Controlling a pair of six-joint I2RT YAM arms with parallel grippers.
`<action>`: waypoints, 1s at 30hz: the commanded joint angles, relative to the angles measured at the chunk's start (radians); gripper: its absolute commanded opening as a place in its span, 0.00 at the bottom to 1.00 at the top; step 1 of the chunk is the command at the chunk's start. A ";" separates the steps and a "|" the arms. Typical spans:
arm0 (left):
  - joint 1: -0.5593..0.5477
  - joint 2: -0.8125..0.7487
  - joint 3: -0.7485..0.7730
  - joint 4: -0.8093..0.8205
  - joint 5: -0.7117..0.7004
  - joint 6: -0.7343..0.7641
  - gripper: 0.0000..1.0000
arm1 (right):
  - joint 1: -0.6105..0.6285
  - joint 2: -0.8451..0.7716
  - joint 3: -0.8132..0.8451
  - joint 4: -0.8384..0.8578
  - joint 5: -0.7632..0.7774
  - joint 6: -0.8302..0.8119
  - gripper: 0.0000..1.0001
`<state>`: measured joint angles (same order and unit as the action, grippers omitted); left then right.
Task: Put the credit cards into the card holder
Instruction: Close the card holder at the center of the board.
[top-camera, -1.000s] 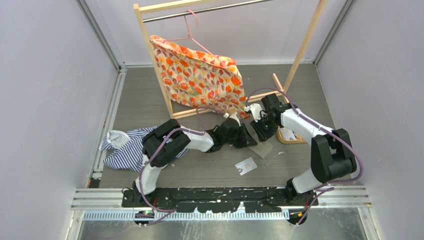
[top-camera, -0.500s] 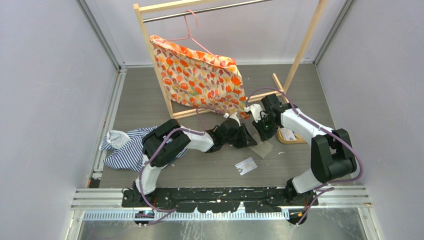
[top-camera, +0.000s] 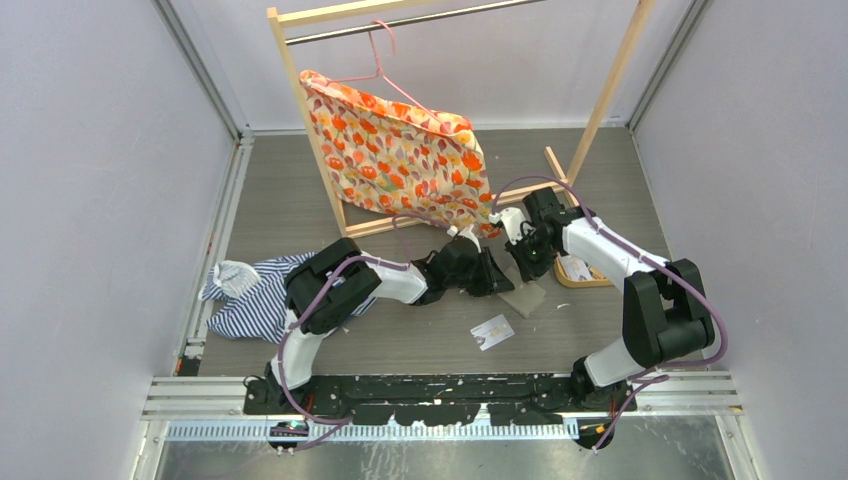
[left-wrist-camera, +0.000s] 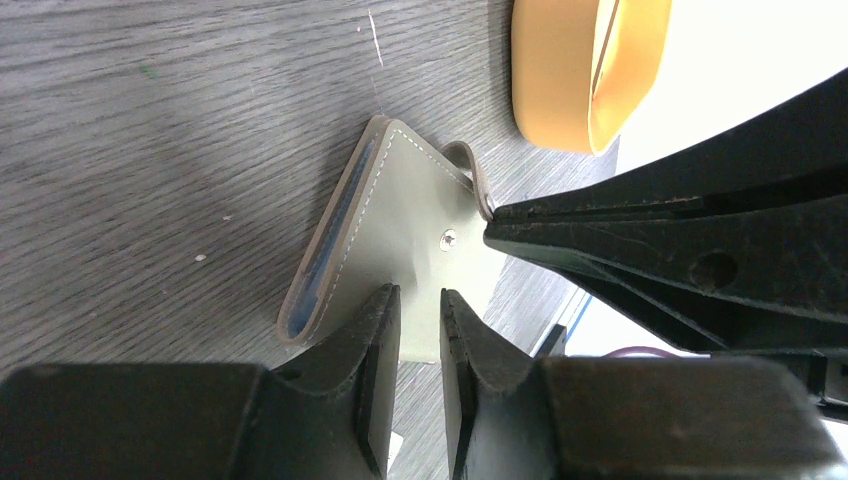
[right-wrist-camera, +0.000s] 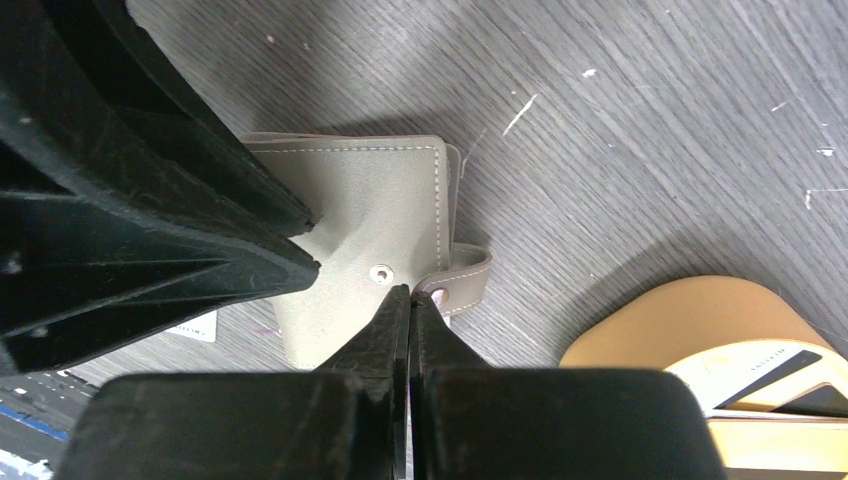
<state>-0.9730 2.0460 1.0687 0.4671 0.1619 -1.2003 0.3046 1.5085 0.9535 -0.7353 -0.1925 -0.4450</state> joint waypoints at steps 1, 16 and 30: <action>0.008 0.026 -0.024 -0.050 -0.006 0.017 0.24 | -0.004 -0.031 0.016 -0.020 -0.063 0.008 0.01; 0.008 0.031 -0.028 -0.043 -0.004 0.014 0.24 | -0.005 -0.057 0.001 0.005 0.013 -0.006 0.29; 0.008 0.031 -0.033 -0.033 -0.003 0.010 0.24 | -0.003 -0.009 0.006 0.004 0.042 -0.012 0.29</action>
<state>-0.9718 2.0476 1.0615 0.4820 0.1654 -1.2022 0.3038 1.4899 0.9535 -0.7410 -0.1684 -0.4461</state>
